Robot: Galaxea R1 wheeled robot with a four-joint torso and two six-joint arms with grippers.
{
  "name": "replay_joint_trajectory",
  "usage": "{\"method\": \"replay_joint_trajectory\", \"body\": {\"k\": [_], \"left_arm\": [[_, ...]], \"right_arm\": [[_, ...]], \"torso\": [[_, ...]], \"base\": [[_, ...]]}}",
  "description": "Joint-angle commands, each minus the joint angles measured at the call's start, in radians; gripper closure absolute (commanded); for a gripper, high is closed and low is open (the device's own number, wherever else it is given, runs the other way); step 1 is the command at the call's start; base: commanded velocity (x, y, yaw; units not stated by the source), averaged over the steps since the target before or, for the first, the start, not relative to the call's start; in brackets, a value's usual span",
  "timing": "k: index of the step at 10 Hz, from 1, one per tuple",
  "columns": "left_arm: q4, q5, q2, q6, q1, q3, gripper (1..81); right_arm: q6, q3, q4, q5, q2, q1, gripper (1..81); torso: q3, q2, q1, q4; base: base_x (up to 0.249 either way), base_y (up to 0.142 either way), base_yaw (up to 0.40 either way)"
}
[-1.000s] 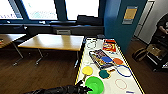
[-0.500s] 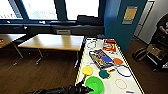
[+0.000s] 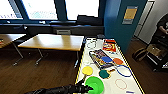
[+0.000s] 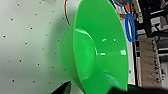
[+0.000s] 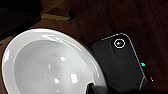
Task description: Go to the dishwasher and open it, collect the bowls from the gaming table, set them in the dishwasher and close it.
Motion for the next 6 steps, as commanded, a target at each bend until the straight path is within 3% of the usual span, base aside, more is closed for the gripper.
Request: {"method": "replay_joint_trajectory", "body": {"k": [1, 3, 6], "left_arm": [[-0.003, 0.132, 0.044, -0.066, -0.154, -0.068, 1.0], [0.004, 0.153, 0.047, -0.104, -0.16, -0.084, 1.0], [0.004, 0.165, 0.056, -0.108, -0.154, -0.093, 1.0]], "right_arm": [[-0.005, 0.011, 0.012, -0.103, -0.043, 0.071, 81.1], [-0.005, 0.011, 0.012, -0.103, -0.04, 0.071, 81.1], [-0.005, 0.008, 0.012, -0.105, -0.036, 0.071, 81.1]], "torso": [[0.0, 0.0, 0.0, 0.0], [0.0, 0.0, 0.0, 0.0], [0.0, 0.0, 0.0, 0.0]], "base": [[0.0, 0.0, 0.0], [0.0, 0.0, 0.0], [0.0, 0.0, 0.0]]}}
